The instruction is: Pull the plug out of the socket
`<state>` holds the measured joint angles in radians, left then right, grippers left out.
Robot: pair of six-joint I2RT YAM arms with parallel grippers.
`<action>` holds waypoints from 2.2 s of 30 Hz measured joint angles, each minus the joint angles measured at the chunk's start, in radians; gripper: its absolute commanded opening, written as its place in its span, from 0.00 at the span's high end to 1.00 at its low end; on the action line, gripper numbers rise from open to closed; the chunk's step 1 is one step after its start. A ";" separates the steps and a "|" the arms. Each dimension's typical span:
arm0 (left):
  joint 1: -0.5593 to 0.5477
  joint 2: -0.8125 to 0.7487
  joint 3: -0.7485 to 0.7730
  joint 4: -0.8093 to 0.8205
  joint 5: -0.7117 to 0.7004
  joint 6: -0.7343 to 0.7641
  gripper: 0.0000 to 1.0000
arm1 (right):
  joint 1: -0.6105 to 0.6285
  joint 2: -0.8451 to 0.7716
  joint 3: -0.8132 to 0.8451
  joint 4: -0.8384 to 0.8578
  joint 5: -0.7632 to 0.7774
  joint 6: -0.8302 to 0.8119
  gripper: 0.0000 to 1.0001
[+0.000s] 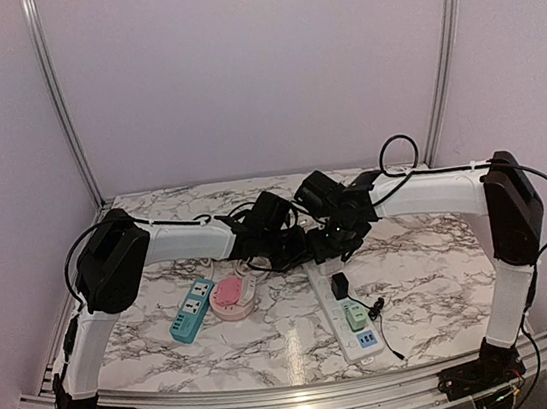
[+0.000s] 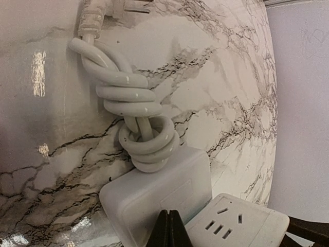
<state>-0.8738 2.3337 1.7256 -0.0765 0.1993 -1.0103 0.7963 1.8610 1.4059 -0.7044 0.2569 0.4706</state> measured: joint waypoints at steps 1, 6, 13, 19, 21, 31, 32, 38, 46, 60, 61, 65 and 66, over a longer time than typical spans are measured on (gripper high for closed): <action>0.000 0.000 0.000 0.000 -0.001 0.000 1.00 | 0.000 0.000 0.000 0.000 0.000 0.000 0.76; -0.001 0.000 0.000 0.000 -0.003 -0.001 1.00 | 0.000 0.000 0.003 -0.006 0.000 0.000 0.77; -0.003 0.000 0.000 0.001 -0.010 -0.003 1.00 | 0.000 0.000 0.006 -0.012 0.000 0.000 0.77; -0.004 0.000 -0.001 0.002 -0.017 -0.004 1.00 | 0.000 -0.002 0.018 -0.026 0.000 -0.001 0.77; -0.005 0.000 -0.001 0.002 -0.019 -0.004 1.00 | 0.000 -0.011 0.023 -0.033 0.003 -0.001 0.77; -0.005 0.000 -0.001 0.002 -0.024 -0.003 1.00 | -0.007 -0.073 0.071 -0.040 0.043 -0.005 0.77; -0.005 0.000 -0.001 0.002 -0.024 -0.001 1.00 | -0.009 -0.074 0.071 -0.041 0.043 -0.006 0.77; -0.005 0.000 0.011 -0.007 -0.024 0.016 1.00 | -0.036 -0.084 0.071 -0.041 0.043 -0.015 0.77; -0.005 0.000 0.104 -0.174 -0.030 0.089 1.00 | -0.095 -0.130 0.041 -0.005 0.023 -0.030 0.77; -0.005 -0.143 0.140 -0.353 -0.053 0.215 1.00 | -0.409 -0.186 -0.248 0.418 -0.336 -0.029 0.76; -0.005 -0.163 0.140 -0.362 -0.053 0.224 1.00 | -0.432 -0.185 -0.272 0.449 -0.369 -0.026 0.76; -0.005 -0.230 0.140 -0.386 -0.060 0.250 1.00 | -0.502 -0.169 -0.317 0.548 -0.472 -0.003 0.76; -0.005 -0.243 0.140 -0.391 -0.061 0.253 1.00 | -0.515 -0.162 -0.319 0.568 -0.493 0.001 0.76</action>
<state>-0.8791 2.0903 1.8656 -0.4671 0.1379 -0.7570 0.2810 1.6993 1.0874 -0.1364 -0.2359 0.4713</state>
